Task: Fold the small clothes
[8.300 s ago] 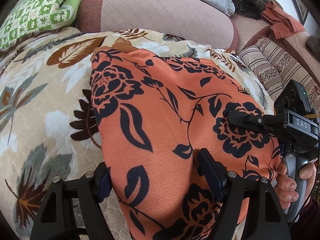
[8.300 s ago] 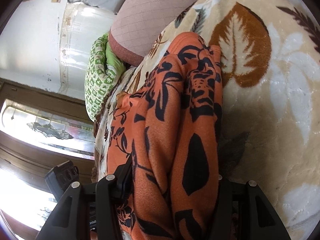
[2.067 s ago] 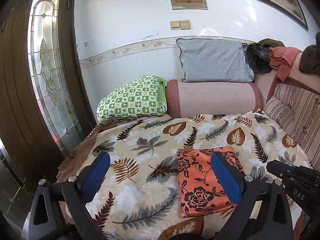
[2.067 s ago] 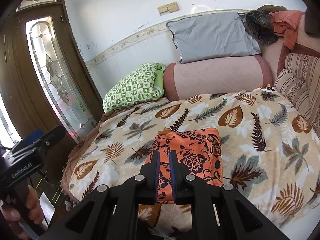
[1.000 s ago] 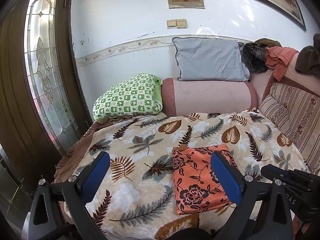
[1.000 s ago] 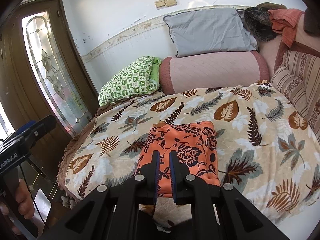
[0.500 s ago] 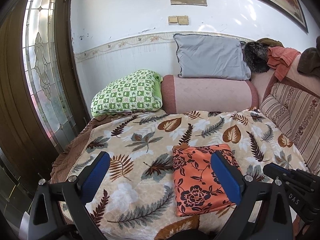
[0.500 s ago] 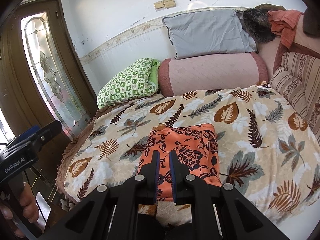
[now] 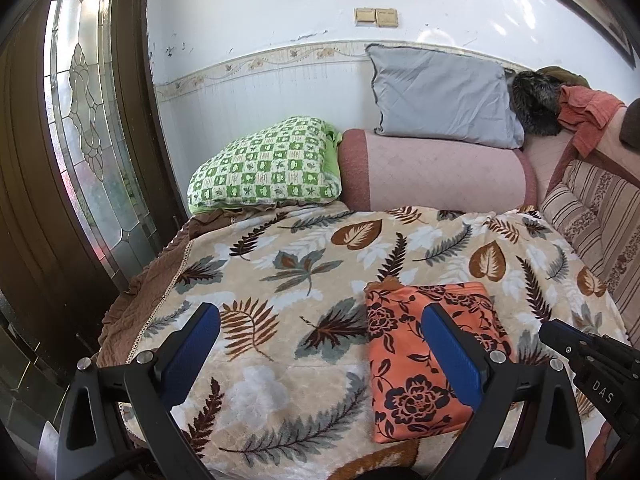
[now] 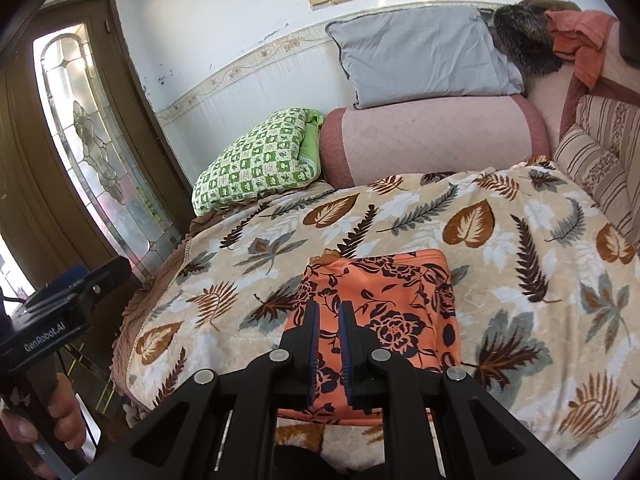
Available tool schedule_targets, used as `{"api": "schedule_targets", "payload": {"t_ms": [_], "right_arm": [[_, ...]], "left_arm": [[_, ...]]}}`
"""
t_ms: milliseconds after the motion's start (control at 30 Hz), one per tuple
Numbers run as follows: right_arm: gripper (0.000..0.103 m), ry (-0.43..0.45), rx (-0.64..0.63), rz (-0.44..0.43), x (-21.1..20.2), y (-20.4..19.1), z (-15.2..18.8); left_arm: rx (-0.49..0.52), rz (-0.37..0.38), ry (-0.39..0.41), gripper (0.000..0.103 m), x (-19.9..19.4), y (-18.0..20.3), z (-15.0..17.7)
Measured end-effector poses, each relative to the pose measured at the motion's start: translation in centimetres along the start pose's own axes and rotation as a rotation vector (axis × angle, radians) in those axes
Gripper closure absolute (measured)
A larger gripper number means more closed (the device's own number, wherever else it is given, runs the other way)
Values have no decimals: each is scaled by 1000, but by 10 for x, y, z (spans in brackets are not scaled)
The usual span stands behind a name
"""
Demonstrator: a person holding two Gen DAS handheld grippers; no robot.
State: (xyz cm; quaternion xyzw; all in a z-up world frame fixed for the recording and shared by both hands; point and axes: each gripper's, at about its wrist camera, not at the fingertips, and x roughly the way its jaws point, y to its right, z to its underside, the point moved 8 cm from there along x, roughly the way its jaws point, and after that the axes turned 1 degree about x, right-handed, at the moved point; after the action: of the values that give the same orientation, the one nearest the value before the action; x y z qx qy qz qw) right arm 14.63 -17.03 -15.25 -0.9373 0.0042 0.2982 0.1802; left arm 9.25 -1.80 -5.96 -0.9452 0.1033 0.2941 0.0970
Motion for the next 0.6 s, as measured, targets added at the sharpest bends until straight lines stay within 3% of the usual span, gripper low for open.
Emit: {"api": "schedule_targets", "payload": {"t_ms": [600], "right_arm": [[91, -36, 21, 0, 21, 13, 12]], "left_arm": [[11, 22, -26, 3, 14, 16, 2]]}}
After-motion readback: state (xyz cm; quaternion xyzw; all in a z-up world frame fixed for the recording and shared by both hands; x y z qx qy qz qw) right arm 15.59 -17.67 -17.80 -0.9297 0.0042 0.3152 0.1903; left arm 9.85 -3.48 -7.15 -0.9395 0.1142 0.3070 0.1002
